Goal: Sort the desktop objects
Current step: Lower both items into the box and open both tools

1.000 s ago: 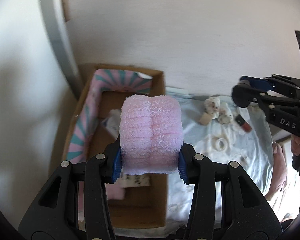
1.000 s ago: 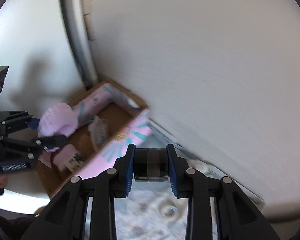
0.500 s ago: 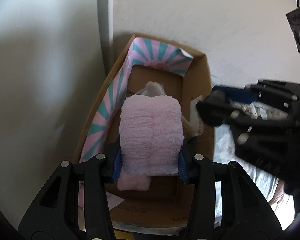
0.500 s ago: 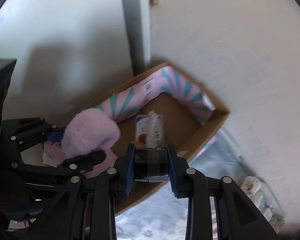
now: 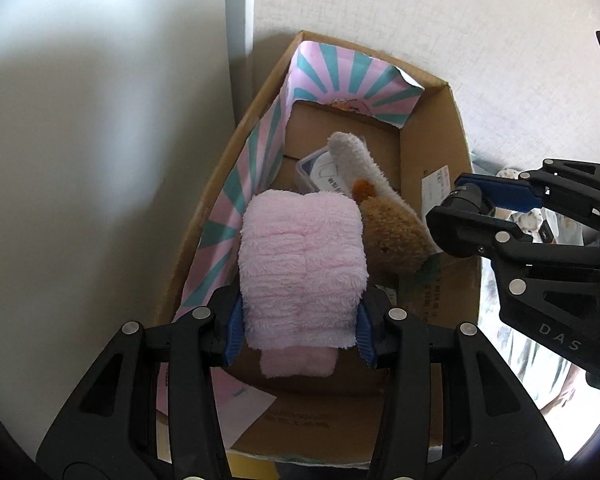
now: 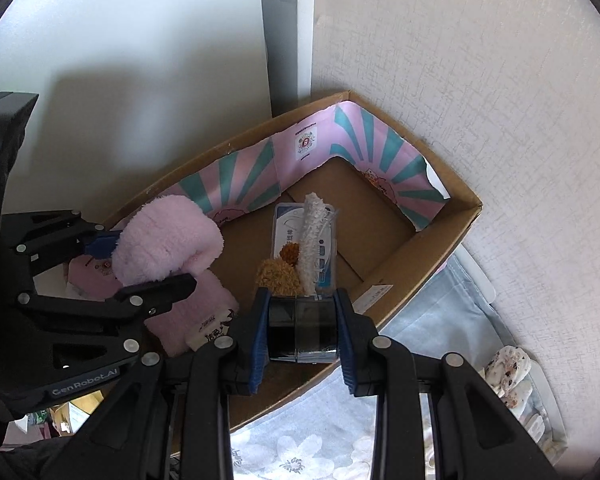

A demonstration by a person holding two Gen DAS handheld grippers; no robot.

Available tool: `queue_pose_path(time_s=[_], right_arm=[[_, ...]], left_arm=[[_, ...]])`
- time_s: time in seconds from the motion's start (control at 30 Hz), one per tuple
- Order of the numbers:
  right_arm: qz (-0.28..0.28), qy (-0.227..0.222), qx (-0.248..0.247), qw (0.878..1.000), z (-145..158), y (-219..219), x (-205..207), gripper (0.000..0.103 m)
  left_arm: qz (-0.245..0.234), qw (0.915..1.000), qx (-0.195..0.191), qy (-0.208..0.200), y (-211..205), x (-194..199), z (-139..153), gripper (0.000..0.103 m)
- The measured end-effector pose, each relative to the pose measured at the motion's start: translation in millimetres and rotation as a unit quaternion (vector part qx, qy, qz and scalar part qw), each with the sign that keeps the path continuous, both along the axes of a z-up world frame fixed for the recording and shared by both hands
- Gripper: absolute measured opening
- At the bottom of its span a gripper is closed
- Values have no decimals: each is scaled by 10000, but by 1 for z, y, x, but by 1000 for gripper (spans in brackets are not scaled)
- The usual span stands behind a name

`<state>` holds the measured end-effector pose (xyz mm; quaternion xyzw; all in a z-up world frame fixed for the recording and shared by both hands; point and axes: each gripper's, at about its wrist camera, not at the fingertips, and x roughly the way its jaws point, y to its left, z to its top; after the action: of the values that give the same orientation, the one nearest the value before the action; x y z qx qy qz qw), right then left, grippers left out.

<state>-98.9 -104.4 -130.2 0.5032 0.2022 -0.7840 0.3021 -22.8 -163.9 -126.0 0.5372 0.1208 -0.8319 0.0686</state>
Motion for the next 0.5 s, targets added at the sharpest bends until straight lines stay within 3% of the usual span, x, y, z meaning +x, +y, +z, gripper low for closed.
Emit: queue_pose_path(time_s=[0.3,0.5], right_arm=[[-9,-2,-20,10000,0,-1,-2,28],[-109,-134,26,9998,-1,-4,-11,28]], left_arm=[[-56,9999,-46,-79,0,-5,-8,41],[-55,9996,184,-220,0,-8,-19,42]])
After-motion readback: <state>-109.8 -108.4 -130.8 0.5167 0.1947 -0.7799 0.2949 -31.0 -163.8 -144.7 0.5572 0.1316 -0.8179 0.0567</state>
